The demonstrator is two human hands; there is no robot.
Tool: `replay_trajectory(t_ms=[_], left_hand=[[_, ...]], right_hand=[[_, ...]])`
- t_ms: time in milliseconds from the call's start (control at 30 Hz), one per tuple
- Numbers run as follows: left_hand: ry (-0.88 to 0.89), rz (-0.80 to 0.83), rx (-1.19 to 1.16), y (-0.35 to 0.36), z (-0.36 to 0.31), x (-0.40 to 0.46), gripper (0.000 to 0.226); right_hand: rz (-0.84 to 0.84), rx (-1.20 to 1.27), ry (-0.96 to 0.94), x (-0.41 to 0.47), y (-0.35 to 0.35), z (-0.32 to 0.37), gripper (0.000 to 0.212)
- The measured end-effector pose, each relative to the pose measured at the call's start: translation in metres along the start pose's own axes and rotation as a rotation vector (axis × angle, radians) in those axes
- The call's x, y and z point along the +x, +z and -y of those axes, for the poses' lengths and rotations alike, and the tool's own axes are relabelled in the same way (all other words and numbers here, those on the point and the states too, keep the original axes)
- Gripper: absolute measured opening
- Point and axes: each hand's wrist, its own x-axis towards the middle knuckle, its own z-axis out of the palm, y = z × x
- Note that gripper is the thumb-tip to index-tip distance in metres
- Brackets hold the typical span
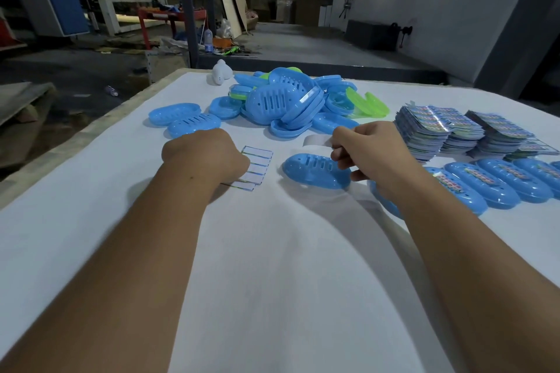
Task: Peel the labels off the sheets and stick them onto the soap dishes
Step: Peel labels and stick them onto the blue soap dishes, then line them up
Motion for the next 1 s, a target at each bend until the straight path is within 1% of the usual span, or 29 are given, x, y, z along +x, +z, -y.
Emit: replay_trajectory(t_ms=[67, 133, 233, 267, 333, 400, 433, 500, 567, 733, 800, 1000], left_hand=[[-0.012, 0.008, 0.023, -0.001, 0.002, 0.000, 0.023], [-0.028, -0.024, 0.035, 0.000, 0.002, -0.001, 0.024], [-0.041, -0.158, -0.041, -0.001, -0.004, -0.002, 0.030], [-0.015, -0.208, -0.131, -0.002, -0.007, -0.002, 0.030], [0.108, -0.222, -0.450, -0.002, -0.019, -0.005, 0.027], [0.275, -0.148, -0.802, 0.000, -0.033, -0.012, 0.026], [0.337, -0.097, -0.921, 0.001, -0.040, -0.017, 0.027], [0.415, -0.017, -1.040, 0.004, -0.050, -0.024, 0.032], [0.446, 0.027, -1.094, 0.008, -0.054, -0.025, 0.034], [0.436, 0.101, -1.158, 0.011, -0.056, -0.028, 0.022], [0.425, 0.101, -1.162, 0.012, -0.057, -0.028, 0.018], [0.400, 0.099, -1.197, 0.012, -0.055, -0.028, 0.020]], right_hand=[[0.004, -0.007, 0.003, 0.000, 0.001, -0.001, 0.019], [0.002, -0.015, 0.007, 0.001, 0.001, -0.002, 0.019], [-0.001, -0.041, -0.003, 0.002, 0.003, -0.002, 0.021], [0.001, -0.049, -0.012, 0.001, 0.004, -0.002, 0.021], [0.004, -0.063, -0.035, 0.000, 0.006, -0.002, 0.022], [0.003, -0.081, -0.063, -0.001, 0.007, -0.001, 0.021], [0.006, -0.087, -0.076, -0.002, 0.008, -0.001, 0.021], [0.013, -0.098, -0.096, -0.003, 0.008, 0.000, 0.020], [0.013, -0.108, -0.109, -0.004, 0.009, 0.000, 0.021], [0.009, -0.102, -0.127, -0.003, 0.009, 0.001, 0.021], [0.016, -0.097, -0.132, -0.003, 0.009, 0.001, 0.021], [0.088, -0.054, -0.188, -0.006, 0.006, 0.001, 0.018]])
